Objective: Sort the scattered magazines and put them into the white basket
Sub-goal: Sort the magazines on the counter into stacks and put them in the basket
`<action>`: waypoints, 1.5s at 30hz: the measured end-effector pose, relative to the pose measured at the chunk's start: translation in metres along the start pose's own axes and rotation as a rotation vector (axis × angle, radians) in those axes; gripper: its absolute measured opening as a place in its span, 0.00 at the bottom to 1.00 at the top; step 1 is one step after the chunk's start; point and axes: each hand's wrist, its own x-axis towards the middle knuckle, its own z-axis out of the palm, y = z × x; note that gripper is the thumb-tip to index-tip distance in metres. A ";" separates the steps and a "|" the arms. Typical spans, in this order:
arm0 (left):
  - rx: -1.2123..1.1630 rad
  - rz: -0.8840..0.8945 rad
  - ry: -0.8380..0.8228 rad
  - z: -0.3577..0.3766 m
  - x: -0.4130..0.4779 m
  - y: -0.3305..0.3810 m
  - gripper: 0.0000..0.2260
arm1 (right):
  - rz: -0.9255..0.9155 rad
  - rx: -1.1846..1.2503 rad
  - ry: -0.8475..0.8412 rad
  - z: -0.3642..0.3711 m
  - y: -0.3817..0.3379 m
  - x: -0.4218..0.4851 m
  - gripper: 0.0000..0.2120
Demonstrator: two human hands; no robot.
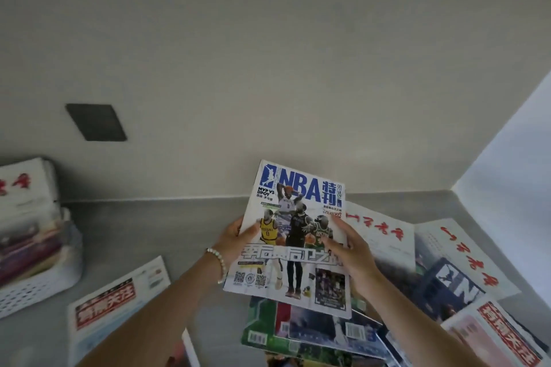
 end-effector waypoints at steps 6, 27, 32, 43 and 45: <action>-0.033 0.073 0.256 -0.157 -0.056 -0.017 0.13 | -0.075 0.018 -0.221 0.162 -0.023 -0.004 0.25; -0.252 0.128 0.703 -0.526 -0.129 -0.055 0.14 | -0.402 -0.135 -0.432 0.578 -0.067 -0.009 0.34; -0.189 0.076 0.673 -0.531 -0.108 -0.071 0.19 | -0.355 -0.184 -0.347 0.588 -0.041 0.004 0.20; -0.166 -0.012 0.677 -0.538 -0.100 -0.102 0.23 | -0.192 -0.274 -0.364 0.582 -0.004 0.023 0.18; -0.183 0.000 0.706 -0.541 -0.102 -0.099 0.24 | -0.171 -0.304 -0.352 0.582 -0.005 0.024 0.18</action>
